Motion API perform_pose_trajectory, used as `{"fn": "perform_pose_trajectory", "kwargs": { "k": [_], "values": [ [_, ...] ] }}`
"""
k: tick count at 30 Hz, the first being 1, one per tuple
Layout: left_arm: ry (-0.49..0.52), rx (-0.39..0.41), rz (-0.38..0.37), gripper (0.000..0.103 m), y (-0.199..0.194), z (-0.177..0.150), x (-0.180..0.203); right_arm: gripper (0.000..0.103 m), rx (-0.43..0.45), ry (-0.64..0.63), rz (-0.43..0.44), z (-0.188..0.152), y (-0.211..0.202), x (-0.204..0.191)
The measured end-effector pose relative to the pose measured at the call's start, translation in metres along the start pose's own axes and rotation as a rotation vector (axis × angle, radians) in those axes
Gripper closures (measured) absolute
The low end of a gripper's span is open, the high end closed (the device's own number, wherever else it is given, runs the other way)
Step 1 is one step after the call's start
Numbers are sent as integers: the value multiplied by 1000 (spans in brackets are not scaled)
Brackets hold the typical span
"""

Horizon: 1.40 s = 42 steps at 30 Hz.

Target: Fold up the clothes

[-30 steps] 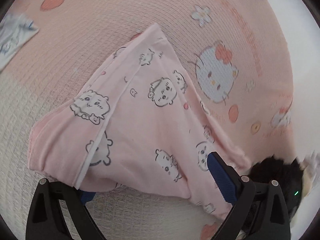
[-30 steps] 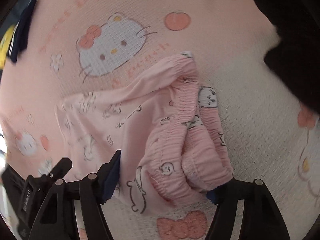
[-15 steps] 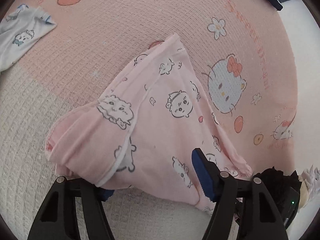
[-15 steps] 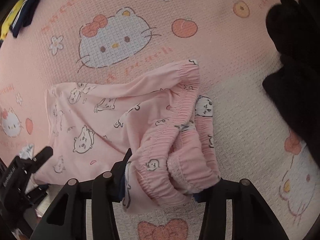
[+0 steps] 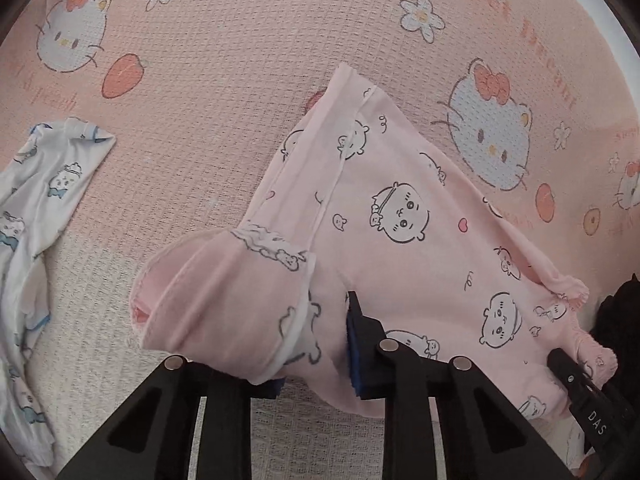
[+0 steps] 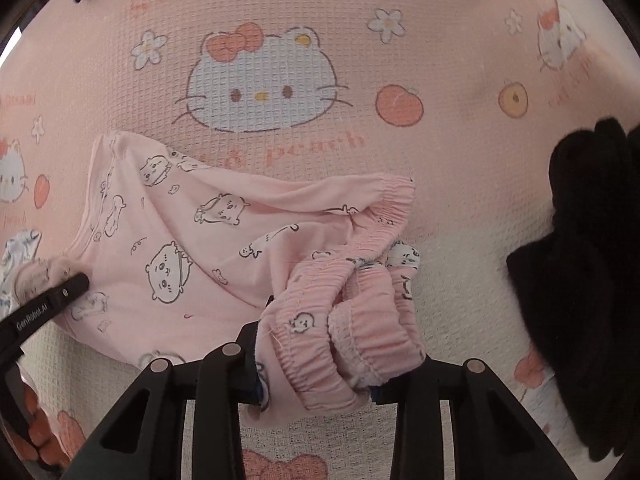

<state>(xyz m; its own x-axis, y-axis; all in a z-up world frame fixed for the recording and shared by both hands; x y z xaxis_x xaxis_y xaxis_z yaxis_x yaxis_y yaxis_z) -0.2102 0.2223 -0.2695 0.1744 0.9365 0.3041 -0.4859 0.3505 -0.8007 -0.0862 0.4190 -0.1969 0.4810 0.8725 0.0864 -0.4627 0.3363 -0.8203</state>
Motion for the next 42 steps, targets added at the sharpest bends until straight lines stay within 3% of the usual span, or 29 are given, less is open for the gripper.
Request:
{"fn": "perform_pose_trajectory", "kwargs": {
  "k": [4, 9, 14, 24, 30, 36, 42],
  "values": [
    [111, 68, 78, 82, -22, 8, 9, 70, -1, -21, 17, -2, -6, -3],
    [173, 92, 100, 82, -37, 8, 15, 70, -9, -10, 37, -9, -9, -3],
    [125, 38, 88, 82, -35, 4, 10, 70, -29, -19, 37, -22, -15, -6],
    [203, 9, 84, 82, -64, -16, 17, 70, -66, 55, 74, -49, -33, 8],
    [205, -19, 53, 82, -74, -26, 17, 70, -92, 161, 150, -69, -41, 24],
    [284, -62, 43, 82, -83, -42, 18, 70, -98, 195, 200, -85, -53, 31],
    [256, -93, 16, 82, -87, -53, 11, 70, -121, 253, 238, -98, -54, 38]
  ]
}}
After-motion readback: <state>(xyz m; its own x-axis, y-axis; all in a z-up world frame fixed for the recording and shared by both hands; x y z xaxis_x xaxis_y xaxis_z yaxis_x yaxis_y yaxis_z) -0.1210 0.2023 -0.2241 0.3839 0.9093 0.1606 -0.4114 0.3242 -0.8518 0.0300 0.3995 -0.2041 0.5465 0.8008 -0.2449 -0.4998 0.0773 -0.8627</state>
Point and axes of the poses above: each gripper's, at about its wrist camera, not at the fingertips, and y roughly the way its jaws point, x to its right, z to its top, the point moved 2 cm from there along y, roughly the way its jaws point, and after that the axes turned 8 degrees about -y, right-handed, at the moved point
